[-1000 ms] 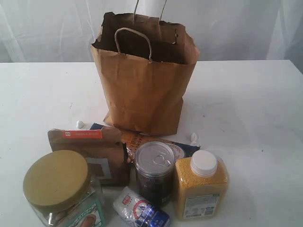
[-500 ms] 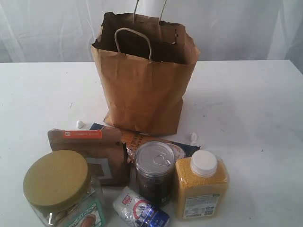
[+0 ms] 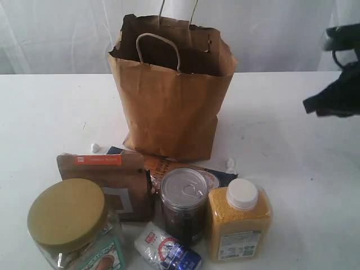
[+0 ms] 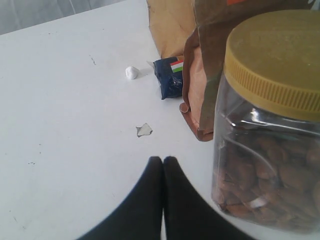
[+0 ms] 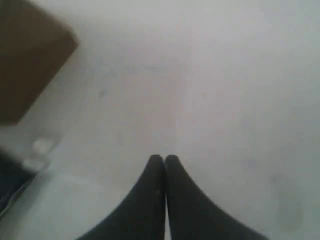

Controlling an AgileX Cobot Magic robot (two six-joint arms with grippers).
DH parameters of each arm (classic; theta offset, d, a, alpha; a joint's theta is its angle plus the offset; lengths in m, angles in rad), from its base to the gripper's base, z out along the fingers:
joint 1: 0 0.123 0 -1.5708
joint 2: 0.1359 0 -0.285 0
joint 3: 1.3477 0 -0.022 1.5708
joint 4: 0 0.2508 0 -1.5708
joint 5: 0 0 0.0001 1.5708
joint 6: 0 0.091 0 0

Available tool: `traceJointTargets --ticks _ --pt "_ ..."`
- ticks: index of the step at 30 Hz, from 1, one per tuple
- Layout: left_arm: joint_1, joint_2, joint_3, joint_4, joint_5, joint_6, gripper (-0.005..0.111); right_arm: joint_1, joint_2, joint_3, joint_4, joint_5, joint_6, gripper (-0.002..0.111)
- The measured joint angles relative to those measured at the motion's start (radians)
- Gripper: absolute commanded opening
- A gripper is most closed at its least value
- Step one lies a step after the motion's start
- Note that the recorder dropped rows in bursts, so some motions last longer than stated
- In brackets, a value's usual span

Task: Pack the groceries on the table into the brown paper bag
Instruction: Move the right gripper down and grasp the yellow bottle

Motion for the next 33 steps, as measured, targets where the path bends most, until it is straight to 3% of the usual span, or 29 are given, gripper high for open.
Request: traceJointTargets --ticks 3,6,11,14,19,21,33 --pt "0.000 0.000 0.000 0.000 0.000 0.000 0.000 0.015 -0.024 0.000 -0.002 0.414 -0.078 0.000" --pt "0.000 0.000 0.000 0.000 0.000 0.000 0.000 0.064 -0.071 0.000 -0.002 0.576 -0.171 0.000" --pt "0.000 0.000 0.000 0.000 0.000 0.000 0.000 0.250 -0.125 0.000 0.006 0.596 -0.465 0.021" --pt "0.000 0.000 0.000 0.000 0.000 0.000 0.000 0.344 -0.141 -0.004 0.010 0.596 -0.523 0.038" --pt "0.000 0.000 0.000 0.000 0.000 0.000 0.000 0.459 -0.160 -0.017 0.014 0.559 -0.543 0.077" --pt "0.000 0.000 0.000 0.000 0.000 0.000 0.000 0.491 -0.157 -0.020 0.014 0.526 -0.543 0.085" --pt "0.000 0.000 0.000 0.000 0.000 0.000 0.000 0.569 -0.018 -0.021 -0.086 0.488 -0.543 0.087"
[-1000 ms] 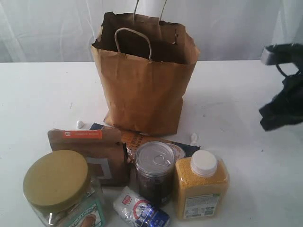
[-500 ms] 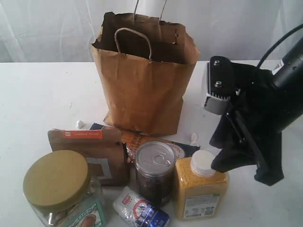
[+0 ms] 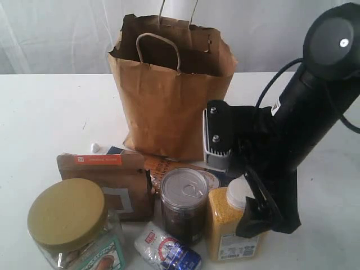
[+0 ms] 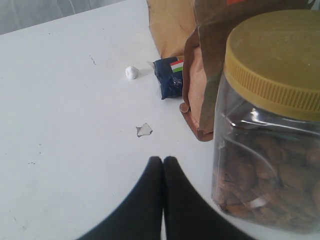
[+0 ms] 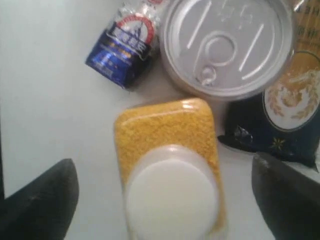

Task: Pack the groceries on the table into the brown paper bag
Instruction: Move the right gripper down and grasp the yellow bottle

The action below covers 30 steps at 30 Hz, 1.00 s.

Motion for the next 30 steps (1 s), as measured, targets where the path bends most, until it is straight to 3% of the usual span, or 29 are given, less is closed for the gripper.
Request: traceJointTargets --ticks 15,18,25,30 --pt "0.000 0.000 0.000 0.000 0.000 0.000 0.000 0.000 0.090 0.031 0.000 -0.015 0.028 0.085" --pt "0.000 0.000 0.000 0.000 0.000 0.000 0.000 0.000 0.092 0.037 0.000 -0.015 0.028 0.072" --pt "0.000 0.000 0.000 0.000 0.000 0.000 0.000 0.000 0.092 0.037 -0.018 -0.023 0.116 0.026" --pt "0.000 0.000 0.000 0.000 0.000 0.000 0.000 0.000 0.092 0.037 -0.019 -0.023 0.168 0.003"
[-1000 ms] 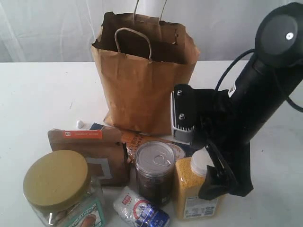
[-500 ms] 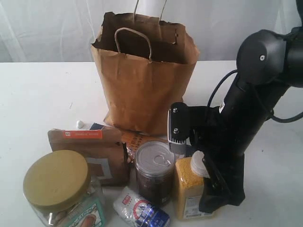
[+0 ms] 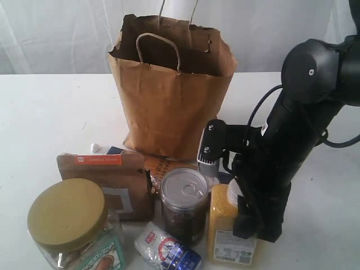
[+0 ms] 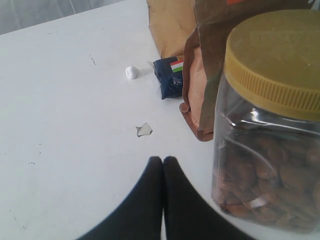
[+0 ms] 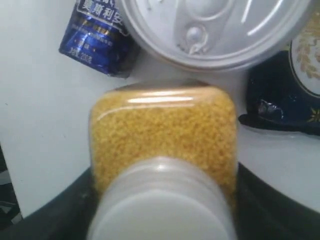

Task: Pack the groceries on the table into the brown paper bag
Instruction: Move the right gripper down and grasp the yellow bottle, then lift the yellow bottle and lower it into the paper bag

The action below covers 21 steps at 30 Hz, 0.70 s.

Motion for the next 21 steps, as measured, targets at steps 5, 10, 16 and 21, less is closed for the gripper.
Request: traceJointTargets --ticks 5,10,16,21 --pt "0.000 0.000 0.000 0.000 0.000 0.000 0.000 0.000 -0.007 0.000 0.000 0.012 0.105 0.000" --pt "0.000 0.000 0.000 0.000 0.000 0.000 0.000 0.000 -0.087 0.000 -0.013 0.070 0.207 0.000" --pt "0.000 0.000 0.000 0.000 0.000 0.000 0.000 0.000 -0.278 -0.152 -0.021 0.068 0.342 0.000" --pt "0.000 0.000 0.000 0.000 0.000 0.000 0.000 0.000 -0.362 -0.317 0.120 -0.218 0.437 0.000"
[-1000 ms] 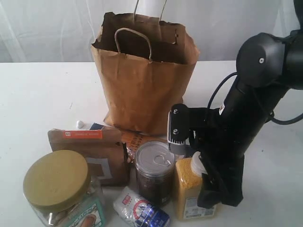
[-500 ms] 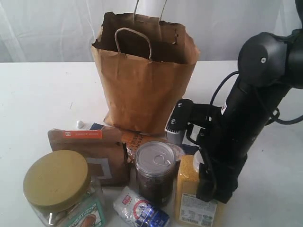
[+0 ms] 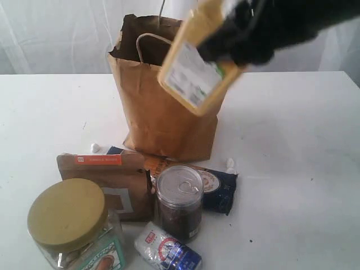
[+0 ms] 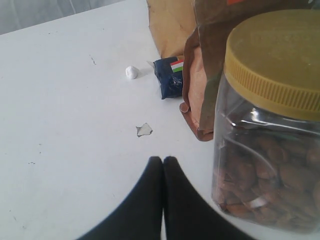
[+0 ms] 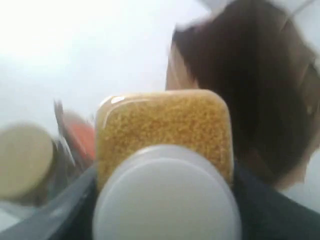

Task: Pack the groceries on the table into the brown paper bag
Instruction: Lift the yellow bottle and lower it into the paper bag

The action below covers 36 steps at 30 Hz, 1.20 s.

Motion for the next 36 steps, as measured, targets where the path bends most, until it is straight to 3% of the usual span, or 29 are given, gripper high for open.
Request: traceJointTargets --ticks 3,10,13,24,32,36 --pt "0.000 0.000 0.000 0.000 0.000 0.000 0.000 0.001 0.011 -0.084 0.169 -0.141 0.006 0.000" --pt "0.000 0.000 0.000 0.000 0.000 0.000 0.000 0.002 0.113 -0.099 0.259 -0.575 0.000 0.000" --pt "0.000 0.000 0.000 0.000 0.000 0.000 0.000 0.002 0.179 -0.101 0.273 -0.675 0.000 0.000" --pt "0.000 0.000 0.000 0.000 0.000 0.000 0.000 0.002 0.442 -0.101 0.264 -0.674 -0.278 0.000" --pt "0.000 0.000 0.000 0.000 0.000 0.000 0.000 0.002 0.478 -0.101 0.264 -0.620 -0.312 0.001" --pt "0.000 0.000 0.000 0.000 0.000 0.000 0.000 0.002 0.478 -0.101 0.264 -0.620 -0.313 0.010"
